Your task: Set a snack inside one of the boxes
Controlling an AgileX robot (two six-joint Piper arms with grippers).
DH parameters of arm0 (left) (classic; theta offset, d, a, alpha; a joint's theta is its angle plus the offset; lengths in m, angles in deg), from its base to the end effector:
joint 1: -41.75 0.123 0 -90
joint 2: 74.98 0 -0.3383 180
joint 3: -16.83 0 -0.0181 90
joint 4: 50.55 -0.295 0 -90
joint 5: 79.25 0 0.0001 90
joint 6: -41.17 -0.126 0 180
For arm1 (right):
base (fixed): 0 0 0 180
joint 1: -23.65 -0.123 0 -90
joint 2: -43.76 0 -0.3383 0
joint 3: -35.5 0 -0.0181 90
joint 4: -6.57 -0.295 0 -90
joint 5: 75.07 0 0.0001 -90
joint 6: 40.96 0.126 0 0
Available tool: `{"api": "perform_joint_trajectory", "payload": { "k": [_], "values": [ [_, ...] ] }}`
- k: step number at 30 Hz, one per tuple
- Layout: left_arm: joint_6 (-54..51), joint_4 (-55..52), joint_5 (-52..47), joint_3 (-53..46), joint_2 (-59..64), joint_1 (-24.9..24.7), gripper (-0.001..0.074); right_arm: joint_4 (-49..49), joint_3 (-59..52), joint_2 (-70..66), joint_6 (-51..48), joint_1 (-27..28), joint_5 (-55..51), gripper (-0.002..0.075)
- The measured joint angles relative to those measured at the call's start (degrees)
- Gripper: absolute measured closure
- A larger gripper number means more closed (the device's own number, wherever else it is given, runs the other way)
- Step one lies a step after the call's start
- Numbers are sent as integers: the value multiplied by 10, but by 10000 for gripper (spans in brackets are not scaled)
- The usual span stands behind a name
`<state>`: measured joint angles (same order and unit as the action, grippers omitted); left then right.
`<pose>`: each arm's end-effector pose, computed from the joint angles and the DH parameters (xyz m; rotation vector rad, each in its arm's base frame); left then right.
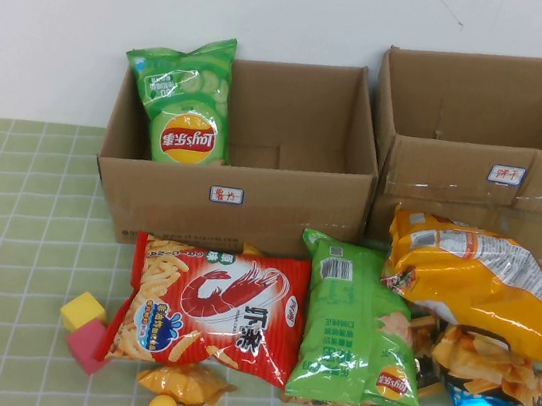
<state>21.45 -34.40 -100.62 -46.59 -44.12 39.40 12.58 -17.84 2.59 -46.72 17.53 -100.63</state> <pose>0.1182 -0.0177 0.2397 0.1867 1.9947 -0.0763 0.1496 0.0103 0.2776 -0.2880 2.0746 -0.1008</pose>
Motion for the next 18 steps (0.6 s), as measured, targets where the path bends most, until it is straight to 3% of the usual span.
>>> {"api": "perform_joint_trajectory", "payload": {
  "k": [9, 11, 13, 18],
  "values": [
    [1, 17, 20, 1, 16, 0, 737, -19, 71, -186, -23, -47, 33, 724],
    [0, 17, 21, 1, 16, 0, 737, -19, 92, -233, -45, -72, 34, 684],
    [0, 17, 23, 1, 16, 0, 737, -19, 113, -279, -66, -97, 37, 603],
    [0, 17, 27, 1, 16, 0, 737, -11, 165, -384, -88, -137, 37, 250]
  ]
}}
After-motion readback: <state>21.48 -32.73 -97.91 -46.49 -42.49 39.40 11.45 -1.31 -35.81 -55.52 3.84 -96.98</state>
